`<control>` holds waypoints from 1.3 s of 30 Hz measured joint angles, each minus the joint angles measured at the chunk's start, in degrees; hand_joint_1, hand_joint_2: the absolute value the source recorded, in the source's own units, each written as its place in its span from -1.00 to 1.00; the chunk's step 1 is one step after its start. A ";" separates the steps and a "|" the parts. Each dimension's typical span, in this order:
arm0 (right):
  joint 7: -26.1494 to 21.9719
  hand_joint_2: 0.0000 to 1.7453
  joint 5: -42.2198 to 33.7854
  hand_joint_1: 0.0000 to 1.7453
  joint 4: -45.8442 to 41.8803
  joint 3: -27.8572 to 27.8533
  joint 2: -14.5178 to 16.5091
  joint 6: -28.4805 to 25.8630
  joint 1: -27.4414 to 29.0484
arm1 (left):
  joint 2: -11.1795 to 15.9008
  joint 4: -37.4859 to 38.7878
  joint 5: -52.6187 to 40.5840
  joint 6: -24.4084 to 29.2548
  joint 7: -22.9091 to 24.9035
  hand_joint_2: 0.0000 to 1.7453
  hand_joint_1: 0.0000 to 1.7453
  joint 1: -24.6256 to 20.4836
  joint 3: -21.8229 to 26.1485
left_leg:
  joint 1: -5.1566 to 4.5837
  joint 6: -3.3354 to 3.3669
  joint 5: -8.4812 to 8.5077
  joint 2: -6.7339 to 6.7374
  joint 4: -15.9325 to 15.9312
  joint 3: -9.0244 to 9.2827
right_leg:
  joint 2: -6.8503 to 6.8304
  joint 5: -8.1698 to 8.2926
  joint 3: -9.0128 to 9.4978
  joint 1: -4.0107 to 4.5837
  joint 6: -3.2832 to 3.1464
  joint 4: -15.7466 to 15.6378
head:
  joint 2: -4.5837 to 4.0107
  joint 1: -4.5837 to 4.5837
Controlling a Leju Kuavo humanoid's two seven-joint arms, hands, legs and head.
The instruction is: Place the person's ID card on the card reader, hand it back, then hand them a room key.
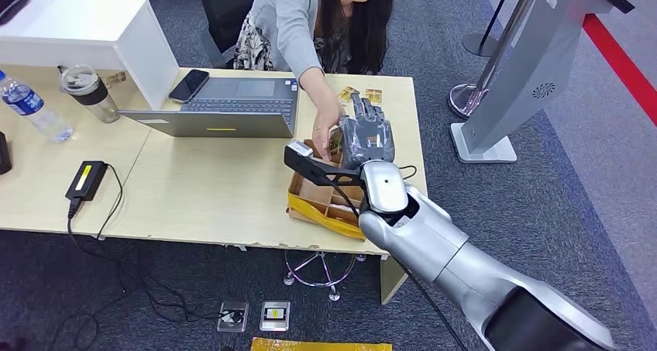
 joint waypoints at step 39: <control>4.56 -1.00 -12.61 -1.00 1.54 -10.67 -7.41 -10.07 1.37 | -0.89 0.03 1.56 4.39 0.39 -1.00 -1.00 1.81 0.07 | -0.03 0.02 -0.01 -0.06 0.09 0.03 | -0.11 0.01 0.02 -0.03 0.02 -0.09 | 0.00 0.03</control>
